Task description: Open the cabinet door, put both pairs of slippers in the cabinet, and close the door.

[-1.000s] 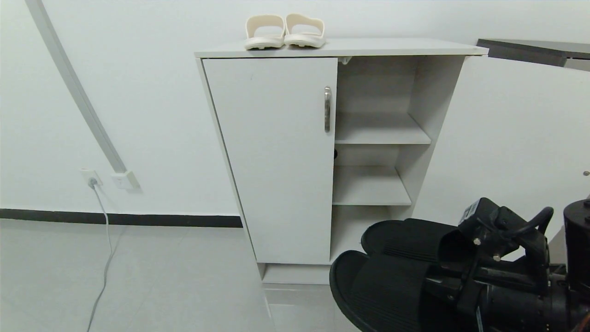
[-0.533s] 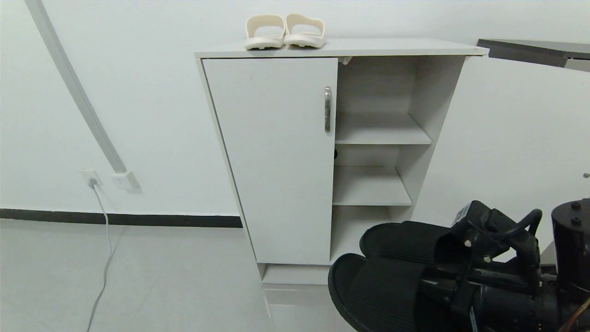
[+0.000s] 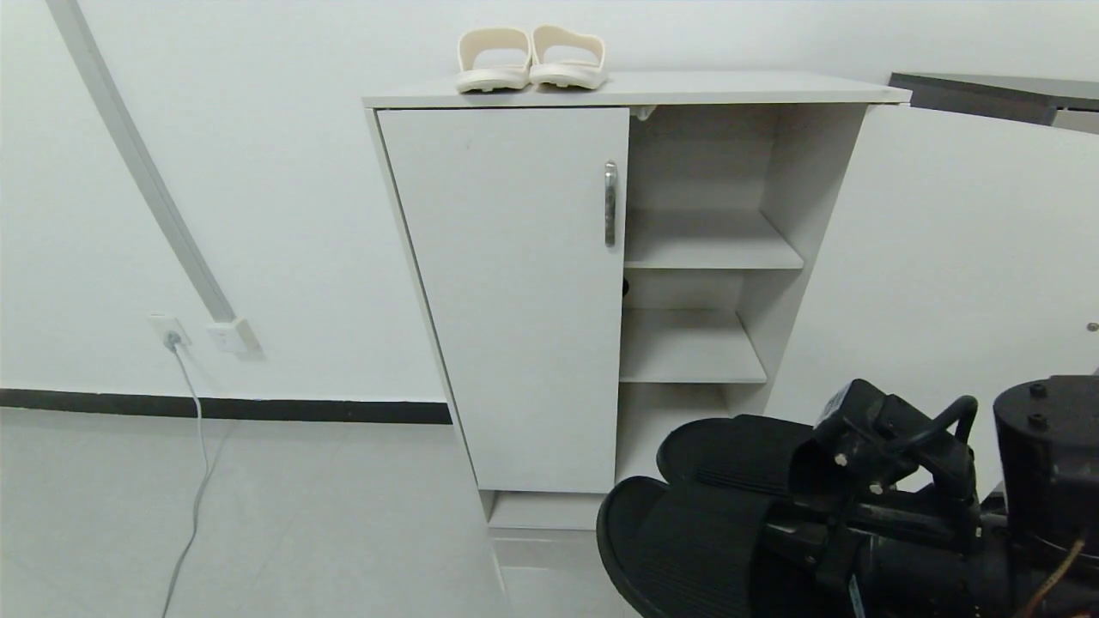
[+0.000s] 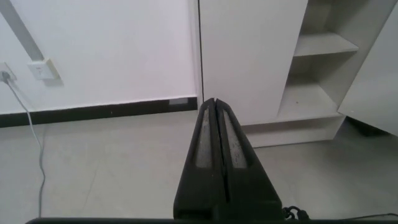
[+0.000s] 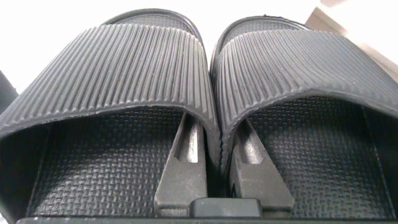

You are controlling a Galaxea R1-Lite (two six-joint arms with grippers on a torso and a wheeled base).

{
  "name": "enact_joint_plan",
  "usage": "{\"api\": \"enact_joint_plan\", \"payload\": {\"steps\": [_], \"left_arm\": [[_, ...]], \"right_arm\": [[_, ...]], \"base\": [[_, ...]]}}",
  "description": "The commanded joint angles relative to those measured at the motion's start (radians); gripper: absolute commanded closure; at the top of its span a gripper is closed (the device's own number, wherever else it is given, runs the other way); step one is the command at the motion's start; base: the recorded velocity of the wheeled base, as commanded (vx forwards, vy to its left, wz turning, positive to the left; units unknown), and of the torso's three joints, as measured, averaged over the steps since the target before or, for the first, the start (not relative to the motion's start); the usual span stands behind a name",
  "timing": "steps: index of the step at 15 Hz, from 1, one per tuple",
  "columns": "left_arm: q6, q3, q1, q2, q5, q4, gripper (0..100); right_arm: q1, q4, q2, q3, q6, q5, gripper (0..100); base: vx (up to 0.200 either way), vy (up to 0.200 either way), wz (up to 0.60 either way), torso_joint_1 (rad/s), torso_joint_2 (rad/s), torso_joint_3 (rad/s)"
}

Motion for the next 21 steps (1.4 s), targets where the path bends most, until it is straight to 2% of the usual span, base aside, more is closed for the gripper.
{"api": "enact_joint_plan", "payload": {"steps": [1,2,4,7,9,12,20,21], "left_arm": [[-0.002,0.002,0.000,0.002,0.000,0.001,100],[-0.018,0.002,0.000,0.002,0.008,0.001,100],[-0.021,0.002,0.000,0.002,0.015,0.001,100],[-0.021,0.002,0.000,0.002,0.015,0.001,100],[-0.021,0.002,0.000,0.002,0.015,0.001,100],[-0.021,0.002,0.000,0.002,0.015,0.001,100],[-0.021,0.002,0.000,0.002,0.015,0.001,100],[-0.022,0.002,0.000,0.002,0.015,0.001,100]], "right_arm": [[0.018,-0.045,0.098,-0.016,0.031,-0.057,100],[0.064,-0.129,0.207,-0.051,0.161,-0.160,100],[0.087,-0.229,0.413,-0.154,0.298,-0.341,100],[0.078,-0.336,0.676,-0.340,0.321,-0.648,100],[0.070,-0.328,0.729,-0.410,0.327,-0.764,100],[0.039,-0.321,0.738,-0.430,0.346,-0.790,100],[0.013,-0.325,0.767,-0.438,0.349,-0.799,100],[0.013,-0.325,0.785,-0.456,0.349,-0.798,100]], "base": [[0.000,0.000,0.00,0.000,0.00,0.000],[0.000,0.000,0.00,0.000,0.00,0.000],[0.000,0.000,0.00,0.000,0.00,0.000],[0.000,0.000,0.00,0.000,0.00,0.000],[0.000,0.000,0.00,0.000,0.00,0.000],[0.000,0.000,0.00,0.000,0.00,0.000],[0.000,-0.200,0.00,0.004,0.00,0.004],[0.000,0.000,0.00,0.000,0.00,0.000]]}}
